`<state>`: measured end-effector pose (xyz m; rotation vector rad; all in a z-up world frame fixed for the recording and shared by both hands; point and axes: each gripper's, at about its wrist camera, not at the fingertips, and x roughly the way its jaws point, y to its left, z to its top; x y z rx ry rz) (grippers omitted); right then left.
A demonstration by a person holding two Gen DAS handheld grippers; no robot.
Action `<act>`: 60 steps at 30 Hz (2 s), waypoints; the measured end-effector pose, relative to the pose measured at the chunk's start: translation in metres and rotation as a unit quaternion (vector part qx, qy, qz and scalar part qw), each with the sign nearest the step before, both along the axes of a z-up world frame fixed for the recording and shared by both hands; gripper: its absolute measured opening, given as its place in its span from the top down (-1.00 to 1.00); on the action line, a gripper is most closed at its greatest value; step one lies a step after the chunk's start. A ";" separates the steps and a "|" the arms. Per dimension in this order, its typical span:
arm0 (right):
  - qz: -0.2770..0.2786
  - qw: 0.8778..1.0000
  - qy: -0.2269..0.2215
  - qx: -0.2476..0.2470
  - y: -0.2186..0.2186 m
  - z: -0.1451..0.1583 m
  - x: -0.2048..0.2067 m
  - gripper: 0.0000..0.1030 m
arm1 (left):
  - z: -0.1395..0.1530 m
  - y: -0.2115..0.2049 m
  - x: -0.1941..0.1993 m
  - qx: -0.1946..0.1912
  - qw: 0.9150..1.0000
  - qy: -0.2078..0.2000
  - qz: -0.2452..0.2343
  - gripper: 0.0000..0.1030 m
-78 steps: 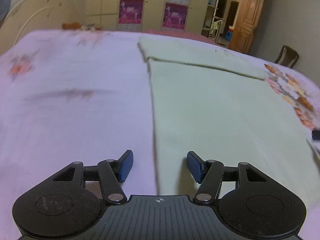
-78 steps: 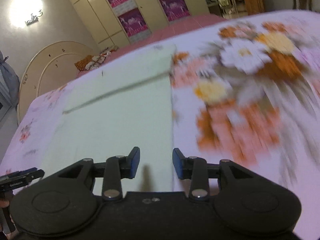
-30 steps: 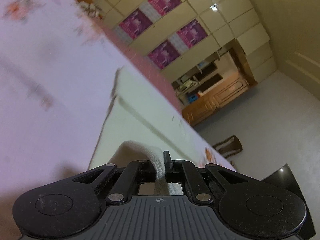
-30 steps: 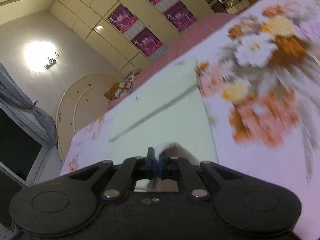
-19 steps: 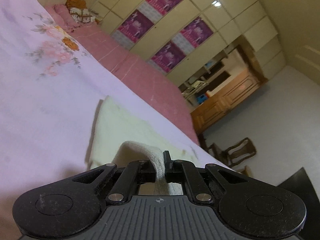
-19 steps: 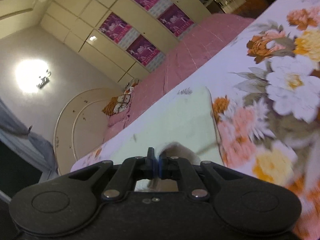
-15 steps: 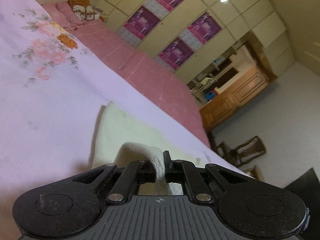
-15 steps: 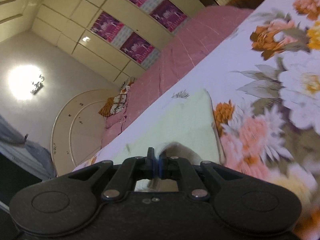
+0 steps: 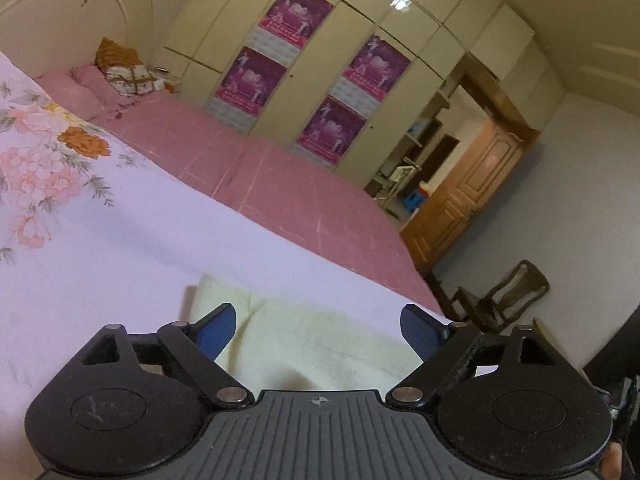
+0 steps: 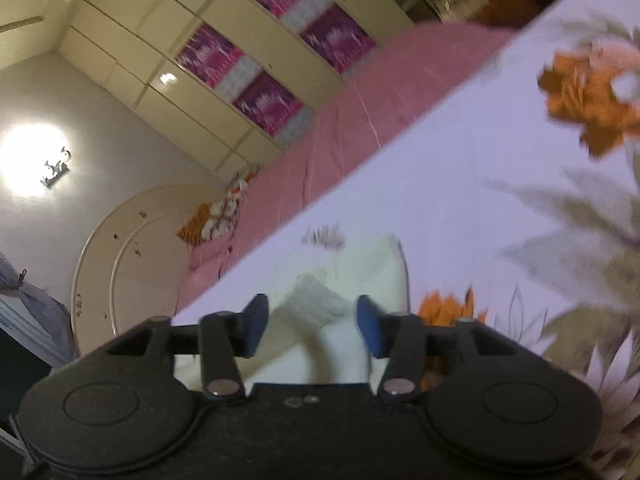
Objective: Fold small clothes
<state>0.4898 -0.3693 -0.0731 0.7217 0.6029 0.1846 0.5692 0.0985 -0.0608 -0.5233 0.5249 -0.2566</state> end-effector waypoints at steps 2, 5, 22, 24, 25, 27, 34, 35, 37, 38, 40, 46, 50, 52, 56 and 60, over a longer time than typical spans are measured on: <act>0.010 1.000 -0.007 -0.018 0.001 0.003 0.000 0.11 | 0.001 -0.002 0.005 0.040 0.999 0.005 -0.009 -0.63; 0.034 0.996 -0.003 -0.088 0.012 0.008 0.005 0.19 | -0.001 -0.005 0.018 0.083 0.996 0.025 -0.038 -0.41; 0.047 0.946 -0.078 -0.310 0.084 0.045 0.007 0.92 | 0.006 -0.024 0.010 0.159 0.987 -0.012 -0.028 0.95; 0.040 0.945 -0.063 -0.319 0.084 0.038 0.015 0.92 | -0.001 -0.025 0.013 0.158 0.987 0.003 -0.017 0.95; 0.041 0.945 -0.055 -0.319 0.084 0.033 0.018 0.92 | -0.004 -0.025 0.014 0.156 0.988 0.007 -0.015 0.95; 0.044 0.944 -0.039 -0.325 0.085 0.021 0.024 0.92 | -0.010 -0.029 0.015 0.164 0.986 0.018 -0.015 0.95; 0.051 0.939 -0.010 -0.339 0.086 0.013 0.028 0.76 | 0.000 -0.033 0.005 0.198 0.980 0.021 0.023 0.44; 0.043 0.936 -0.014 -0.349 0.091 0.020 0.026 0.46 | 0.010 -0.038 -0.003 0.215 0.976 -0.008 0.033 -0.12; 0.049 0.931 -0.061 -0.356 0.105 0.036 0.014 0.25 | 0.022 -0.056 -0.010 0.213 0.976 -0.047 0.021 -0.43; 0.068 0.936 -0.067 -0.339 0.114 0.040 0.015 0.25 | 0.024 -0.073 -0.005 0.209 0.977 -0.041 -0.007 -0.44; 0.117 0.941 -0.055 -0.313 0.142 0.037 0.027 0.30 | 0.021 -0.111 0.005 0.240 0.969 -0.021 -0.055 -0.44; 0.168 0.915 -0.043 -0.366 0.211 0.009 0.041 0.22 | 0.002 -0.119 0.015 0.248 0.968 0.027 -0.032 -0.44; 0.071 0.923 -0.013 -0.379 0.157 0.011 0.038 0.22 | -0.007 -0.068 0.001 0.255 0.966 0.045 0.024 -0.43; 0.026 0.933 0.006 -0.359 0.114 0.008 0.035 0.23 | -0.007 -0.058 -0.004 0.251 0.966 0.049 0.038 -0.44; 0.009 0.940 0.000 -0.341 0.096 0.022 0.023 0.17 | 0.007 -0.062 -0.025 0.230 0.971 0.017 0.058 -0.43; 0.069 0.946 -0.039 -0.314 0.128 0.036 -0.007 0.18 | 0.013 -0.119 -0.041 0.236 0.971 -0.022 -0.023 -0.44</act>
